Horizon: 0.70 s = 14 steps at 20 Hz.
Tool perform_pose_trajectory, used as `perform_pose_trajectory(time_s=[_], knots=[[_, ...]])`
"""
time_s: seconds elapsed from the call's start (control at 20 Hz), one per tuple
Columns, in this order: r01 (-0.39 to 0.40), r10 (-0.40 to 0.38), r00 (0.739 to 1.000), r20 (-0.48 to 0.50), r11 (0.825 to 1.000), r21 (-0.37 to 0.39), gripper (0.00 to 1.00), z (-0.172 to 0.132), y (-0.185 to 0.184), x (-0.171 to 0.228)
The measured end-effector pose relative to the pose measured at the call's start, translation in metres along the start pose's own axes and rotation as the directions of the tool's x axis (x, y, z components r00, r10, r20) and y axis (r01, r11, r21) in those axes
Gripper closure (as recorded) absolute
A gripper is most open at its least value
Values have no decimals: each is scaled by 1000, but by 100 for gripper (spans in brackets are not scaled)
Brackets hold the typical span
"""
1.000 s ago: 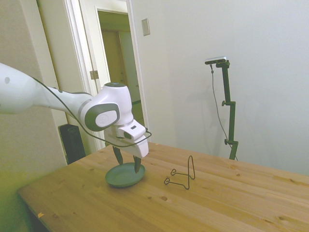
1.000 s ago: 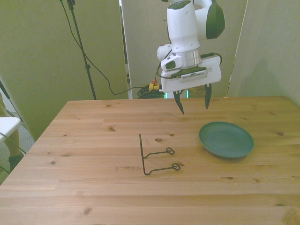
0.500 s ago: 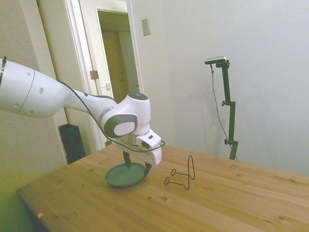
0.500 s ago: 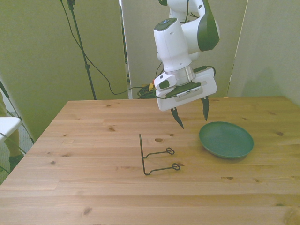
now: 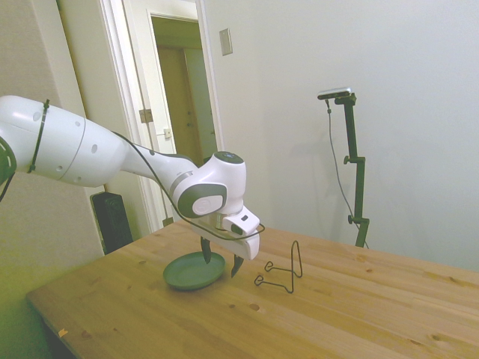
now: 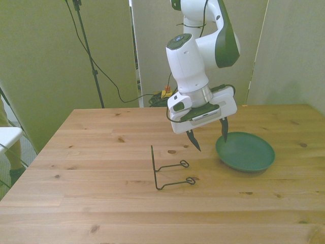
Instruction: Load the plate
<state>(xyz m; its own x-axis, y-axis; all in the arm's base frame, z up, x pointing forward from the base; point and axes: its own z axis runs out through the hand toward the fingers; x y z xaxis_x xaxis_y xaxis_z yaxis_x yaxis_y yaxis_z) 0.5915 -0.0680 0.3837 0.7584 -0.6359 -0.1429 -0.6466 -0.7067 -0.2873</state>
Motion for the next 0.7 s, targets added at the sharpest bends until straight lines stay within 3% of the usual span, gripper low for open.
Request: perform_pose_trajectory(time_s=[0.7], knots=[[-7,8,997,76,1000,-21,100,36,-4,8]])
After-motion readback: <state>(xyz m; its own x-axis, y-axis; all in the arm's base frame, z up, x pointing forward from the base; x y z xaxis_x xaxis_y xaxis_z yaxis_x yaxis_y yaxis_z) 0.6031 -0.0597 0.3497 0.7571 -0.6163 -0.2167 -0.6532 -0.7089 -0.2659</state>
